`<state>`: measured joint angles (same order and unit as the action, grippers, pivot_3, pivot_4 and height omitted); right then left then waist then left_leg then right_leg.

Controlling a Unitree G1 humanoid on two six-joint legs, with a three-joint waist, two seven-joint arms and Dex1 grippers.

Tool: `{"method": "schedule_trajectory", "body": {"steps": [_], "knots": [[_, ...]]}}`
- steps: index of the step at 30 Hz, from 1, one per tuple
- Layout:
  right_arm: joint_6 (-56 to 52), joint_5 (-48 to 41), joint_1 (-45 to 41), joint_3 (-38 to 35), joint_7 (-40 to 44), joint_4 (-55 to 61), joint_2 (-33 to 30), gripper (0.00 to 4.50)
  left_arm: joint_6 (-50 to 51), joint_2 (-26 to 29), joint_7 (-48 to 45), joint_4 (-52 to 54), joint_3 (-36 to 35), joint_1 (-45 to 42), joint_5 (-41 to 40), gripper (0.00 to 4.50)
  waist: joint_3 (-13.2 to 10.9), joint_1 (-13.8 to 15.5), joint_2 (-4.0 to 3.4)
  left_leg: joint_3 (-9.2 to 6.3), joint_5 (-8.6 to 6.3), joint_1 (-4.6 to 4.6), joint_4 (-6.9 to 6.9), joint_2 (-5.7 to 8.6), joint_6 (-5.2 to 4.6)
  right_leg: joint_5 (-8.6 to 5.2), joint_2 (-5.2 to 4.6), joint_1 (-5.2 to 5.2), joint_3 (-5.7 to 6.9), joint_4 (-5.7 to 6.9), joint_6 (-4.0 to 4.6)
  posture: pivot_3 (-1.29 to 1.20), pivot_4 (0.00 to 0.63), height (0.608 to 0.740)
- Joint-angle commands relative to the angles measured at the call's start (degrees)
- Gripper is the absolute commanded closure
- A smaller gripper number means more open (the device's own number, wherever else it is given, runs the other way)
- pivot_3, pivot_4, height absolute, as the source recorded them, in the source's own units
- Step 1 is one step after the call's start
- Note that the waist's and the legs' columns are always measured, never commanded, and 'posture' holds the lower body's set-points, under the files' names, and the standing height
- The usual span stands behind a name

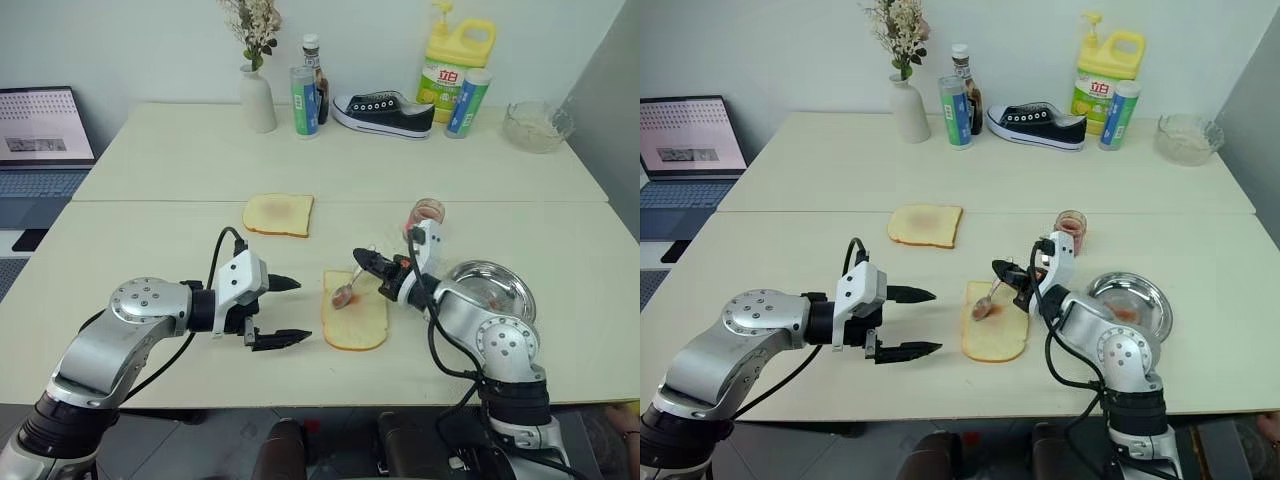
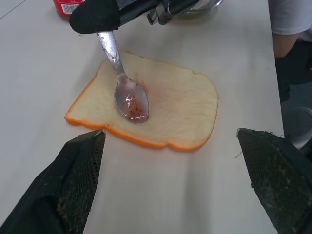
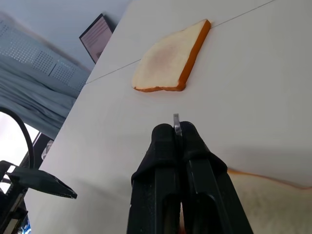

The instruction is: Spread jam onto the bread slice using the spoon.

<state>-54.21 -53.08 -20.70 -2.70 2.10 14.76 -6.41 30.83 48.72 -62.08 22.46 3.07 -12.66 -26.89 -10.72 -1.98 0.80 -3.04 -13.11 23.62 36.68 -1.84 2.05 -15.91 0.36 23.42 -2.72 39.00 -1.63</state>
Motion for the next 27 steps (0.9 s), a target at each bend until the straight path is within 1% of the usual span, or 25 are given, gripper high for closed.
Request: {"method": "schedule_trajectory", "body": {"steps": [1,7,13,19,23,27], "knots": [[1.8,2.5,0.8,-0.5,2.2,0.6,-1.7,4.49,-0.8,0.4,-0.7,0.7,-0.3,-1.1,0.0,0.0,0.0,0.0,0.0,0.0,0.0,0.0,0.0,0.0,0.0,0.0,0.0,0.0,0.0,0.0,0.0,0.0,0.15,0.74],[2.4,3.8,1.4,-3.1,3.4,0.8,-4.5,4.49,-1.3,0.1,-1.6,-0.2,0.2,-1.9,0.4,0.0,0.0,0.2,0.0,0.0,0.0,0.0,0.04,0.03,0.0,0.0,-0.02,-0.02,0.0,0.0,0.0,0.0,0.15,0.74],[0.7,1.8,2.4,-6.8,3.1,3.1,-7.5,4.49,-1.6,-0.3,-2.0,-1.1,0.9,-2.9,0.7,0.0,0.0,0.2,0.01,0.0,0.0,0.0,0.07,0.05,0.0,0.0,-0.04,-0.05,0.0,0.0,-0.01,0.0,0.15,0.74],[-1.5,-0.3,3.5,-8.8,2.8,6.0,-9.4,4.49,-2.1,-0.3,-2.7,-1.7,1.1,-3.2,0.9,0.0,0.0,0.2,0.01,0.0,0.0,0.0,0.07,0.05,0.0,0.0,-0.03,-0.05,0.0,0.0,-0.01,0.0,0.15,0.74],[-3.3,-4.2,2.8,-9.7,0.8,7.9,-8.1,4.49,-2.2,-0.2,-2.9,-1.8,1.0,-3.2,0.9,0.0,0.0,0.2,0.01,0.0,0.0,0.0,0.07,0.04,0.0,0.0,-0.03,-0.05,0.0,0.01,-0.01,0.0,0.15,0.74],[-5.0,-10.8,1.0,-9.7,-2.6,9.4,-4.5,4.49,-1.9,0.0,-2.9,-1.5,0.7,-3.0,0.7,0.0,0.0,0.1,0.01,-0.01,0.0,0.0,0.07,0.03,0.0,0.0,-0.02,-0.05,0.0,0.01,-0.01,0.0,0.15,0.74]]}}
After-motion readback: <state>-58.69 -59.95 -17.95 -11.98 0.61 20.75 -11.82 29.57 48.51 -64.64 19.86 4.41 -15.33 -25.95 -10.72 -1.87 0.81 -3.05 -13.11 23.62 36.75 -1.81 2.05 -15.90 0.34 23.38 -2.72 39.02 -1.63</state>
